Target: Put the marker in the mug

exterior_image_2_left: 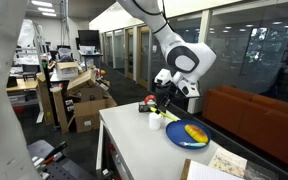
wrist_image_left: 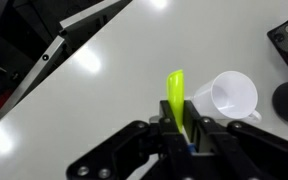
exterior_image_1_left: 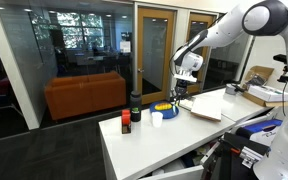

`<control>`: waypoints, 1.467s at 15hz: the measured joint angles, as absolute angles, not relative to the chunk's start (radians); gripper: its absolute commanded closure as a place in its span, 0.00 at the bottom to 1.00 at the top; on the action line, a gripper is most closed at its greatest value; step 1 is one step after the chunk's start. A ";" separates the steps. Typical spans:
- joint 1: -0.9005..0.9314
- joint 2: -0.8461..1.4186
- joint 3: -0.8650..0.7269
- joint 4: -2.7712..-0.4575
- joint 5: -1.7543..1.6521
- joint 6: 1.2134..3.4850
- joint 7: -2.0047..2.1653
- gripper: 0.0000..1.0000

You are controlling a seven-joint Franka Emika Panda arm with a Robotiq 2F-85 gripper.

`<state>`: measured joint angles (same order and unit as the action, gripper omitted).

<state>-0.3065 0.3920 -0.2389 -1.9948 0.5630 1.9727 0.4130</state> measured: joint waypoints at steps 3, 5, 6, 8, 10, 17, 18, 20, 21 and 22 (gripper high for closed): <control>-0.306 0.445 -0.237 -1.913 0.585 1.870 0.442 0.96; -0.306 0.481 -0.234 -1.856 0.620 1.808 0.463 0.96; -0.306 0.500 -0.232 -1.826 0.639 1.777 0.477 0.96; -0.306 0.535 -0.226 -1.770 0.674 1.726 0.507 0.96; -0.306 0.565 -0.222 -1.726 0.703 1.698 0.532 0.96; -0.308 0.620 -0.225 -1.664 0.758 1.678 0.565 0.84; -0.308 0.621 -0.226 -1.665 0.759 1.679 0.565 0.84; -0.307 0.621 -0.226 -1.666 0.759 1.679 0.565 0.84; -0.307 0.621 -0.226 -1.666 0.759 1.679 0.565 0.84; -0.306 0.621 -0.226 -1.666 0.759 1.680 0.565 0.84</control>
<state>-0.3061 0.6206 -0.2257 -1.6656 0.7585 1.6795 0.5645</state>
